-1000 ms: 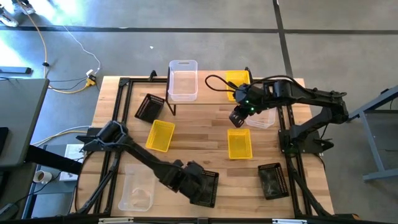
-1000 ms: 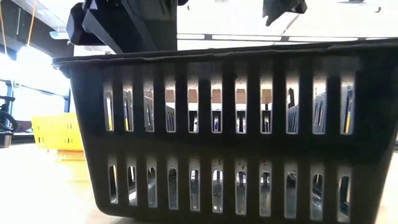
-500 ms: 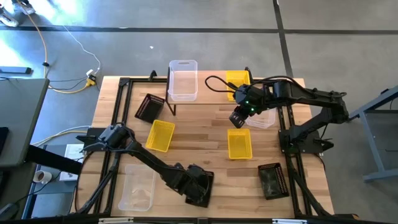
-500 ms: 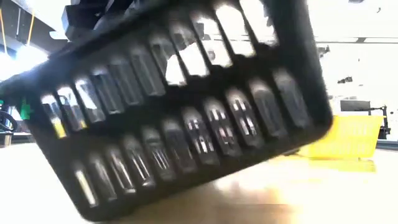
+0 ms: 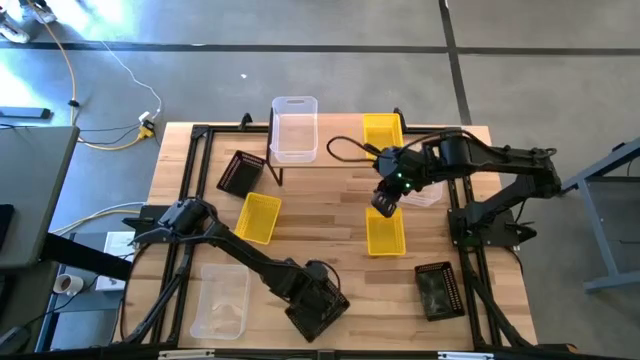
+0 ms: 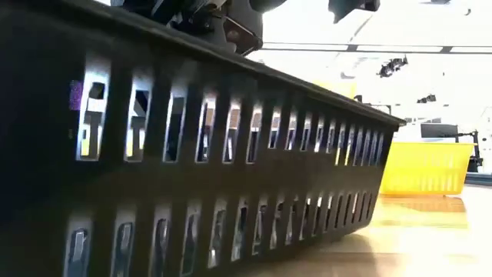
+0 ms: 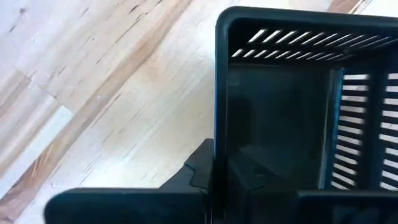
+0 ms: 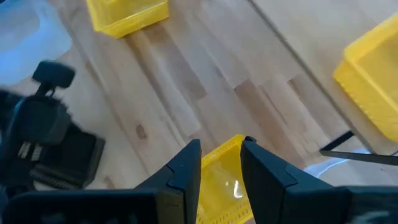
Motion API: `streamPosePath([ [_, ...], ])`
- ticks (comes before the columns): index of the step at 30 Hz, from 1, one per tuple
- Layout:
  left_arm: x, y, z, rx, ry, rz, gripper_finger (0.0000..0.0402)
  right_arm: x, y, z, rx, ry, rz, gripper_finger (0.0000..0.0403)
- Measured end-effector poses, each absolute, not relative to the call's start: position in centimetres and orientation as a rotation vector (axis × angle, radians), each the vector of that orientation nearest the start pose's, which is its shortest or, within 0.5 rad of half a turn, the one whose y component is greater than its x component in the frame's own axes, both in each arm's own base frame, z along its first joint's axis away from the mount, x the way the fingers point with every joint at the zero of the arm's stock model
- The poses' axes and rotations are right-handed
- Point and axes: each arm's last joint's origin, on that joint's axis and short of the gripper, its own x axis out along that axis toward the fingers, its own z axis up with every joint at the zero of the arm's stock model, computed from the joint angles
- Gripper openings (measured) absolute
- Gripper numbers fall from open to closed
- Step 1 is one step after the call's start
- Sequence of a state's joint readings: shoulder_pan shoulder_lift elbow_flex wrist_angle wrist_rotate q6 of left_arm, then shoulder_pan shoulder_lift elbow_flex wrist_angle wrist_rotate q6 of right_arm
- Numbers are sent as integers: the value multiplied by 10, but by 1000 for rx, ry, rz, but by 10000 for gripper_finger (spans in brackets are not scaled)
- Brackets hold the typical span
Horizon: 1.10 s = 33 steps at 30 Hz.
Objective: Stack baskets on shelf by color
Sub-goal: Put the bottom left black bin on the shelf
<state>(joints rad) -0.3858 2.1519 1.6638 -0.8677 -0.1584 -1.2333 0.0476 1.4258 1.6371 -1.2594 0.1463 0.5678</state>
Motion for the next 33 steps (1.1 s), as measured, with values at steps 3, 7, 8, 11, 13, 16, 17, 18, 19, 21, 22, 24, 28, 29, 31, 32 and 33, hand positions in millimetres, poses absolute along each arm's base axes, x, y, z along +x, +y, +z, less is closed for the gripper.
streamPosePath([
  [3,401,-152,176,-698,1186,605,5,256,21,391,392,991,-339,99],
  [7,402,-140,191,-736,1145,613,3,254,40,391,362,1001,-267,99],
  [8,402,-137,196,-747,1133,612,3,253,45,391,354,1006,-245,99],
  [11,402,-124,211,-787,1075,638,2,251,60,392,327,1011,-189,99],
  [13,403,-113,220,-818,1029,670,2,249,70,392,311,1011,-148,99],
  [16,403,-97,233,-859,965,715,1,246,85,393,277,1002,-74,99],
  [17,402,-92,237,-870,940,735,1,246,89,394,265,993,-49,99],
  [18,402,-87,240,-880,916,757,1,245,94,395,254,980,-25,99],
  [19,403,-82,242,-893,892,778,1,246,98,396,243,962,2,99],
  [21,403,-72,246,-919,848,817,1,246,107,399,214,921,60,99],
  [22,403,-68,248,-934,832,833,1,246,111,400,200,901,90,99],
  [24,404,-61,250,-965,804,864,1,247,118,403,169,859,150,99],
  [28,405,-52,250,-1034,759,916,1,246,129,406,76,808,248,99],
  [29,405,-51,250,-1049,748,928,1,245,131,406,46,802,267,99],
  [31,406,-48,250,-1085,729,950,1,245,133,405,-10,798,296,99],
  [32,406,-48,250,-1098,718,961,1,246,135,404,-32,796,306,99],
  [33,406,-46,250,-1112,703,975,1,247,136,403,-54,796,316,99],
])
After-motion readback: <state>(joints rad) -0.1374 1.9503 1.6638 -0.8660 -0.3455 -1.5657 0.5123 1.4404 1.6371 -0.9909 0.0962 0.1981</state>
